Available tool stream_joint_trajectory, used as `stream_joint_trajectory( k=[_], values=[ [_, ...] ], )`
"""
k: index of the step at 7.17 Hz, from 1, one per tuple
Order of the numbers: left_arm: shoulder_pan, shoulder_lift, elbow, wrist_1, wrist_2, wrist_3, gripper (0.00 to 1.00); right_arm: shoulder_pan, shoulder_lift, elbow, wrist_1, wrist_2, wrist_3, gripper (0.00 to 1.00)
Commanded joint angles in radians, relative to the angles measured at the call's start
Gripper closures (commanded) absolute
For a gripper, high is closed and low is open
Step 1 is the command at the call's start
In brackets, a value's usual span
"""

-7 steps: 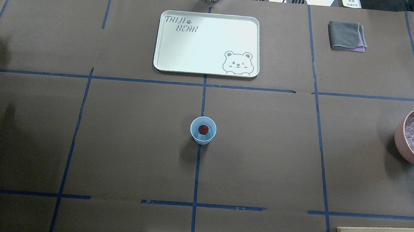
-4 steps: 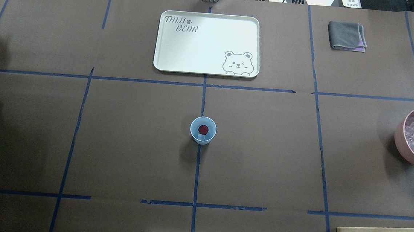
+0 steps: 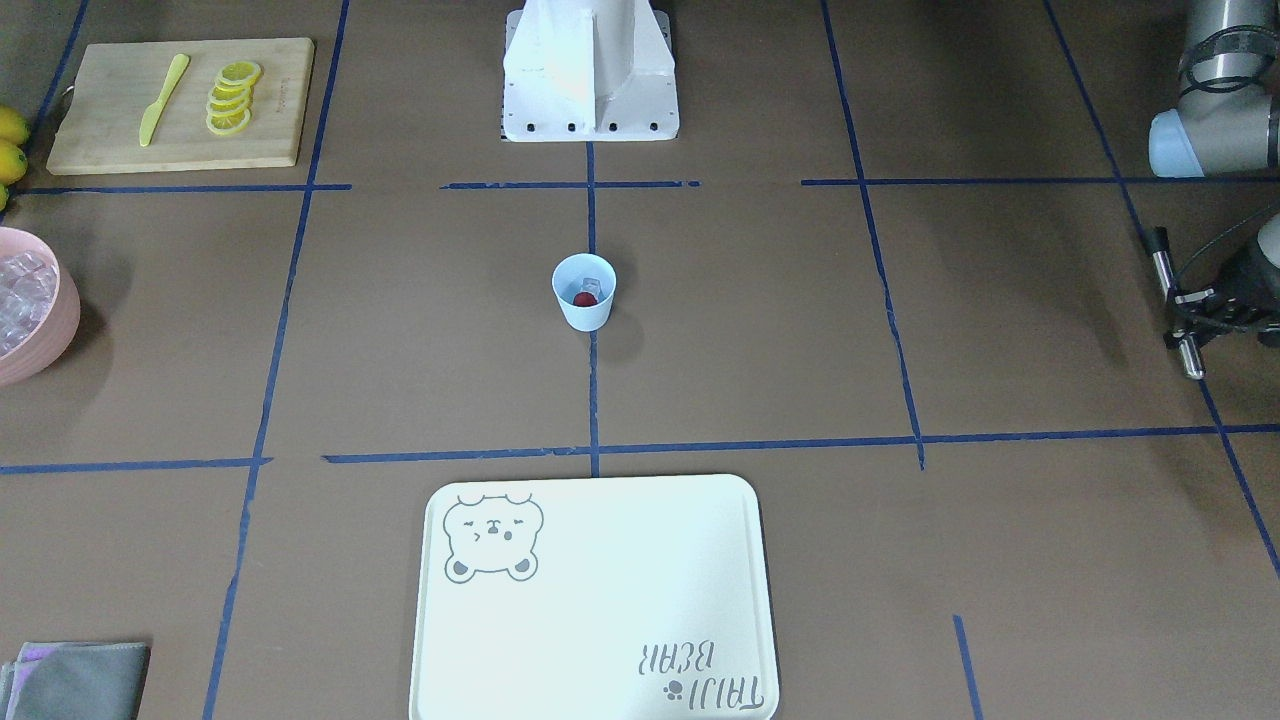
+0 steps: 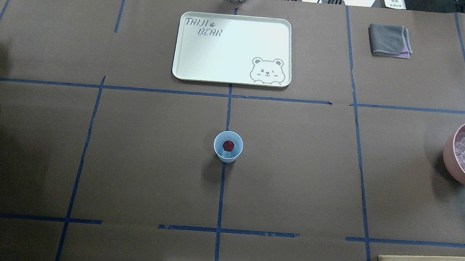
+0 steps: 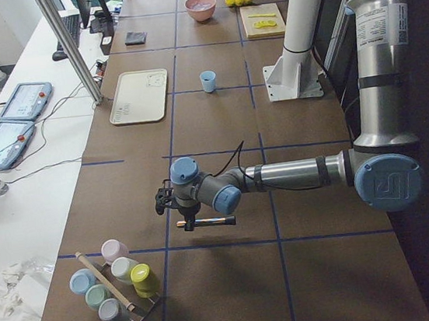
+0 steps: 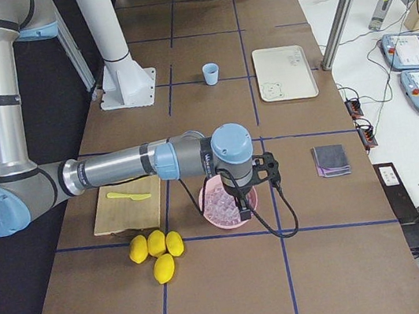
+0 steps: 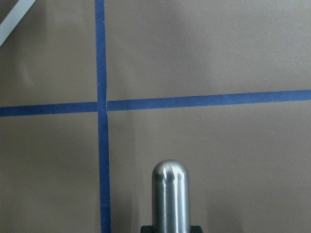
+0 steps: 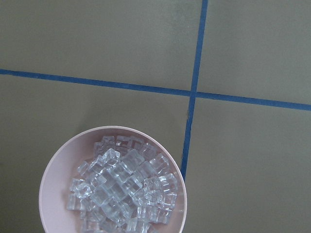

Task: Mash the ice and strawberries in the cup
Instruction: 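Lower the muddler onto the table near its start spot, then open the left gripper to release the muddler and rise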

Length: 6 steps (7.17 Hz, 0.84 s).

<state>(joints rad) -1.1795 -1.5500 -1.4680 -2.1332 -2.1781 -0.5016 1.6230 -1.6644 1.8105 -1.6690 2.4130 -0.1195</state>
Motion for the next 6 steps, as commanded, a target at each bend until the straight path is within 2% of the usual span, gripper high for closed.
stream_joint_trajectory(
  k=[1,2,3,4,6],
  values=[
    [0.017,0.001,0.003,-0.008,0.001,-0.001,0.96,0.0,0.002,0.001,0.0,0.0,0.0,0.01],
    [0.017,0.001,0.005,-0.002,0.0,-0.011,0.7,0.0,0.002,0.001,0.0,0.0,0.0,0.01],
    [0.017,0.004,0.023,-0.011,0.0,0.0,0.08,0.0,0.002,0.001,0.0,0.0,0.0,0.01],
    [0.017,0.01,0.023,-0.013,0.0,-0.001,0.0,0.0,0.002,0.001,0.0,0.0,0.0,0.01],
    [0.017,0.01,0.023,-0.013,0.0,-0.003,0.0,0.0,0.002,0.006,0.0,0.0,0.0,0.01]
  ],
)
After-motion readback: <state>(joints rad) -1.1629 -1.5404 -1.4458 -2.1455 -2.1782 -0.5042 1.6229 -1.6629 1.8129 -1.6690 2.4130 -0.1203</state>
